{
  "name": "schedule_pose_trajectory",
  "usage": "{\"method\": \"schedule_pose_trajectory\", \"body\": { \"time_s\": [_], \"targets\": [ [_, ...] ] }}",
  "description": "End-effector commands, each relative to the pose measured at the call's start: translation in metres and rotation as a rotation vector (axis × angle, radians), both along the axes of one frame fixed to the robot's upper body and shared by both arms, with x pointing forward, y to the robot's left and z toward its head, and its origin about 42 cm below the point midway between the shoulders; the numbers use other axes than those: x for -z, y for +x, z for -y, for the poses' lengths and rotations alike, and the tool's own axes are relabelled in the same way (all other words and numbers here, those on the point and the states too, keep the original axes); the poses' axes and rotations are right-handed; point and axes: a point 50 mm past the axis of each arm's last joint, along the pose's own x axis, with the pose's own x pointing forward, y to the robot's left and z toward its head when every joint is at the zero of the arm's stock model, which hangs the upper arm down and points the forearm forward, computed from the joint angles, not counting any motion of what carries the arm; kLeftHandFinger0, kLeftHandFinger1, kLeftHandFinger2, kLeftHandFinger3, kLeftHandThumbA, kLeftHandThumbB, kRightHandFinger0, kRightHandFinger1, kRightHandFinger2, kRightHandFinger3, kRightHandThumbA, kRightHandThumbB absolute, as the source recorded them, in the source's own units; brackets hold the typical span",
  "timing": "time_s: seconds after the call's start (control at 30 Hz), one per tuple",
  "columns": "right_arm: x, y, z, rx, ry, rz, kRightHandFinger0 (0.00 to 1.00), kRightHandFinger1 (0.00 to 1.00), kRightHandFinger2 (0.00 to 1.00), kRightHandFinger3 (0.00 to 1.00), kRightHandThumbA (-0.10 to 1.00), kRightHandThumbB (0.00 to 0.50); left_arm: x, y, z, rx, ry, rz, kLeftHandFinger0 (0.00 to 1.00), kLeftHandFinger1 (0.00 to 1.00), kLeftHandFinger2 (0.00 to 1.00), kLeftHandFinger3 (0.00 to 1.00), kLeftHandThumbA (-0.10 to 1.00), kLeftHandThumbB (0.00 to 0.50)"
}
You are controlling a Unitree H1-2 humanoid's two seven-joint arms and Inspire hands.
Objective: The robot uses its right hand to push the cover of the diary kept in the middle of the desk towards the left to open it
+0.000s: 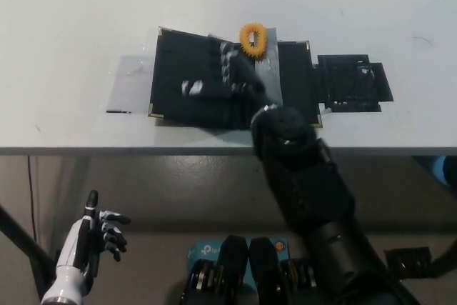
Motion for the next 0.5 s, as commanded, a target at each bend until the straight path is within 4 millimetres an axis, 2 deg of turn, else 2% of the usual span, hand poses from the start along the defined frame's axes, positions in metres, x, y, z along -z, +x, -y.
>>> {"method": "schedule_pose_trajectory", "body": {
  "time_s": [0.0, 0.03, 0.07, 0.17, 0.2, 0.23, 0.27, 0.3, 0.33, 0.4, 0.43, 0.47],
  "targets": [
    [-0.083, -0.001, 0.019, -0.098, 0.301, 0.070, 0.98, 1.00, 1.00, 1.00, 1.00, 0.191, -0.012, 0.001, -0.007, 0.002, 0.009, 0.053, 0.20, 0.23, 0.21, 0.35, 1.00, 0.426],
    [-0.083, -0.001, 0.019, -0.099, 0.302, 0.068, 0.97, 1.00, 1.00, 1.00, 1.00, 0.192, -0.012, 0.001, -0.007, 0.002, 0.009, 0.053, 0.20, 0.23, 0.21, 0.35, 1.00, 0.426],
    [-0.113, -0.004, 0.041, -0.101, 0.405, 0.102, 0.96, 1.00, 1.00, 1.00, 1.00, 0.188, -0.011, 0.000, -0.008, -0.007, 0.025, 0.047, 0.22, 0.25, 0.22, 0.36, 1.00, 0.419],
    [-0.135, -0.011, 0.060, -0.102, 0.470, 0.122, 0.98, 1.00, 1.00, 1.00, 1.00, 0.169, -0.010, -0.001, -0.010, -0.022, 0.010, 0.043, 0.23, 0.25, 0.20, 0.35, 1.00, 0.418],
    [-0.140, -0.014, 0.067, -0.091, 0.484, 0.127, 0.99, 1.00, 1.00, 1.00, 1.00, 0.162, -0.009, -0.001, -0.010, -0.023, 0.011, 0.041, 0.24, 0.26, 0.21, 0.35, 1.00, 0.401],
    [-0.145, -0.018, 0.077, -0.086, 0.489, 0.142, 1.00, 1.00, 1.00, 1.00, 1.00, 0.167, -0.008, -0.002, -0.011, -0.030, 0.004, 0.039, 0.25, 0.26, 0.22, 0.35, 1.00, 0.420],
    [-0.146, -0.026, 0.095, -0.063, 0.493, 0.172, 0.99, 1.00, 1.00, 1.00, 1.00, 0.166, -0.008, -0.002, -0.011, -0.031, 0.004, 0.038, 0.24, 0.25, 0.21, 0.34, 1.00, 0.426],
    [-0.146, -0.027, 0.097, -0.063, 0.490, 0.170, 0.99, 1.00, 1.00, 1.00, 1.00, 0.166, -0.007, -0.003, -0.010, -0.033, 0.002, 0.036, 0.24, 0.25, 0.21, 0.34, 1.00, 0.426],
    [-0.143, -0.032, 0.107, -0.058, 0.482, 0.197, 1.00, 1.00, 1.00, 1.00, 1.00, 0.162, -0.007, -0.003, -0.010, -0.034, -0.004, 0.040, 0.24, 0.24, 0.20, 0.34, 1.00, 0.419],
    [-0.135, -0.050, 0.139, 0.067, 0.321, 0.378, 0.93, 1.00, 1.00, 1.00, 1.00, 0.155, -0.007, -0.003, -0.010, -0.036, 0.000, 0.040, 0.22, 0.23, 0.20, 0.35, 1.00, 0.424],
    [-0.135, -0.051, 0.141, 0.072, 0.314, 0.382, 0.92, 1.00, 1.00, 1.00, 1.00, 0.156, -0.007, -0.003, -0.010, -0.036, 0.000, 0.040, 0.22, 0.23, 0.20, 0.35, 1.00, 0.424],
    [-0.131, -0.059, 0.151, 0.100, 0.273, 0.425, 0.94, 1.00, 1.00, 1.00, 1.00, 0.153, -0.006, -0.004, -0.010, -0.039, -0.004, 0.036, 0.22, 0.24, 0.20, 0.36, 1.00, 0.409]
  ]
}}
